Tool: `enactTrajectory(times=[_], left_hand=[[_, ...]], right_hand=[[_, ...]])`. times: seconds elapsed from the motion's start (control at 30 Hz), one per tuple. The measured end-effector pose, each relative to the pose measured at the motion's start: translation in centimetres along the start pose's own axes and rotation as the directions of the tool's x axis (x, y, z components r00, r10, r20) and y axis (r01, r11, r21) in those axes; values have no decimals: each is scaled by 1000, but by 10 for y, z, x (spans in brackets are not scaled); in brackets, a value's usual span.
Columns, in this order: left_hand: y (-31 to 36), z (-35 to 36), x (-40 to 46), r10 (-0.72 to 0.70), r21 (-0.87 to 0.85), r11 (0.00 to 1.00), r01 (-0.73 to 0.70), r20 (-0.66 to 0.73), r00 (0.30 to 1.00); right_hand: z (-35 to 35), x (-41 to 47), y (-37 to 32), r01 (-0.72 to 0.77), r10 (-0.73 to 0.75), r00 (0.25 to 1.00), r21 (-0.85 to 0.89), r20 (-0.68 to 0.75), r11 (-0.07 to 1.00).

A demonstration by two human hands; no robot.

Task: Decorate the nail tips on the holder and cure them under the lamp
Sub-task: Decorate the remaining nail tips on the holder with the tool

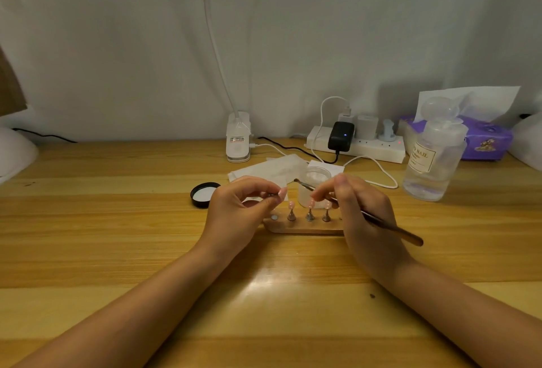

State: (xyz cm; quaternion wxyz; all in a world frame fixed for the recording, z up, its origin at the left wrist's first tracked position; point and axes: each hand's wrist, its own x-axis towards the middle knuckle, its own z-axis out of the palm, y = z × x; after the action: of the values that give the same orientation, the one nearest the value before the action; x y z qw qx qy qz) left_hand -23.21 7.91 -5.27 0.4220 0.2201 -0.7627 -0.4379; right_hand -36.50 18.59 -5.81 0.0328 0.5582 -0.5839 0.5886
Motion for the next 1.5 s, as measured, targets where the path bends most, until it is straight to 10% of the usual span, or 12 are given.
enactTrajectory(times=[0.23, 0.5, 0.73, 0.97, 1.17, 1.5], left_hand=[[-1, 0, 1, -5, 9, 1000, 5, -6, 1000], [1, 0, 0, 6, 8, 1000, -6, -2, 1000], [-1, 0, 1, 4, 1, 1000, -4, -8, 1000], [-1, 0, 1, -17, -44, 999, 17, -4, 1000], [-3, 0, 2, -12, -41, 999, 11, -22, 1000], [-2, 0, 2, -25, -61, 998, 23, -25, 999]], right_hand=[[4, -3, 1, 276, -267, 959, -98, 92, 956], [1, 0, 0, 61, -61, 998, -42, -3, 997], [4, -2, 1, 260, -252, 964, -107, 80, 960], [0, 1, 2, 30, -30, 1000, -31, -3, 999], [4, -2, 0, 264, -254, 962, -105, 98, 959], [1, 0, 0, 104, -102, 994, -52, 51, 993]])
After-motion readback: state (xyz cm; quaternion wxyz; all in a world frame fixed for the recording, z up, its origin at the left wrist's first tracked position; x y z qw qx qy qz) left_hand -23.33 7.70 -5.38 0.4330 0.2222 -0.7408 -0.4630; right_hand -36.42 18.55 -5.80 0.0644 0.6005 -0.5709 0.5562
